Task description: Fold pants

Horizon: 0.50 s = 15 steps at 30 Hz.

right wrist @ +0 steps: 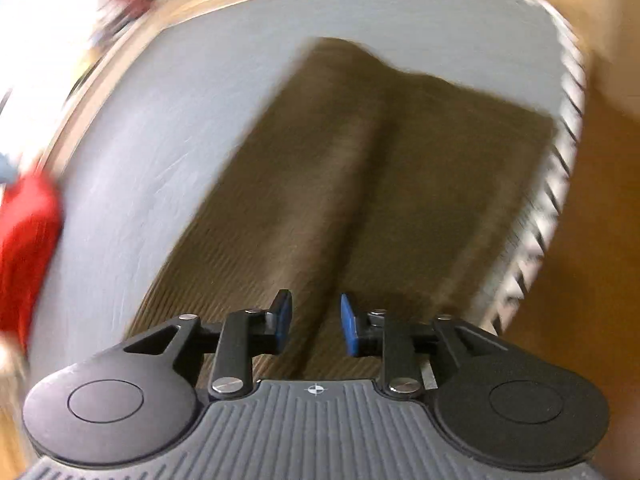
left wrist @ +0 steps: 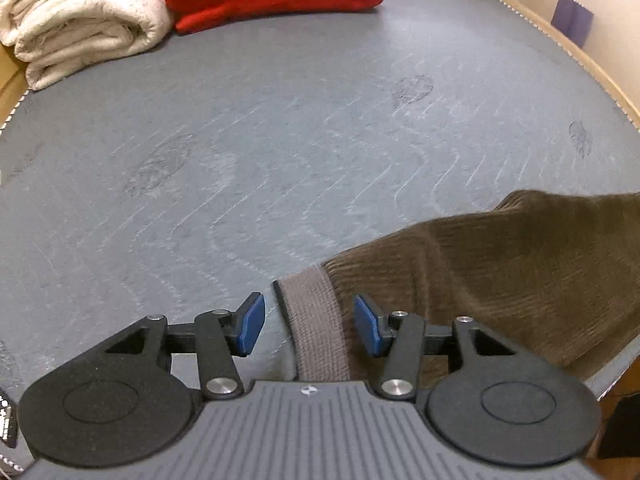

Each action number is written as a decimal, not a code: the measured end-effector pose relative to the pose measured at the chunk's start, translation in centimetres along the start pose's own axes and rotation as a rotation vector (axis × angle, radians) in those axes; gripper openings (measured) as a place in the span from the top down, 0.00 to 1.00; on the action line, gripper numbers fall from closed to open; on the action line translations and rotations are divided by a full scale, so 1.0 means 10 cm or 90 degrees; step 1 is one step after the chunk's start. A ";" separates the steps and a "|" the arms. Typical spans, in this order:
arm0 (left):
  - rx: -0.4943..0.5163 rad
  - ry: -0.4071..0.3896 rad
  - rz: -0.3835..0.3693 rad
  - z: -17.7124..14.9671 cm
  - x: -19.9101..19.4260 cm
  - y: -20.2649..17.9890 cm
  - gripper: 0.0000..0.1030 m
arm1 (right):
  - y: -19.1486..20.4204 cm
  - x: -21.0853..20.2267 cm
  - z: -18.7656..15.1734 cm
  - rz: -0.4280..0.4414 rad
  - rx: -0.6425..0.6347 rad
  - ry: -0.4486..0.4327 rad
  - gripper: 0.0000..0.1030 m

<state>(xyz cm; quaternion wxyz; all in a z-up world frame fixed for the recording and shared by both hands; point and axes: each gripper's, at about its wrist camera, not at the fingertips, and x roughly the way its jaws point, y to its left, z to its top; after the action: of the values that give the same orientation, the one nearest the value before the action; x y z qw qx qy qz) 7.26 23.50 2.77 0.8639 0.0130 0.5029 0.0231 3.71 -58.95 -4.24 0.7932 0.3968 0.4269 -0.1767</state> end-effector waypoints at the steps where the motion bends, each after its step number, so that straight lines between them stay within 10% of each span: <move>1: 0.005 0.001 -0.002 0.01 0.01 -0.03 0.47 | -0.11 0.09 0.01 -0.006 0.049 0.019 0.70; 15: 0.052 0.006 -0.011 0.17 0.17 -0.46 0.46 | 0.38 0.57 0.10 -0.046 0.106 -0.103 0.71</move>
<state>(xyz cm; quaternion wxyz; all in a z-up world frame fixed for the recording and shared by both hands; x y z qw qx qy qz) 9.73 18.96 1.93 0.8604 0.0437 0.5076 -0.0052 9.92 -57.05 -6.77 0.7826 0.4301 0.3594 -0.2709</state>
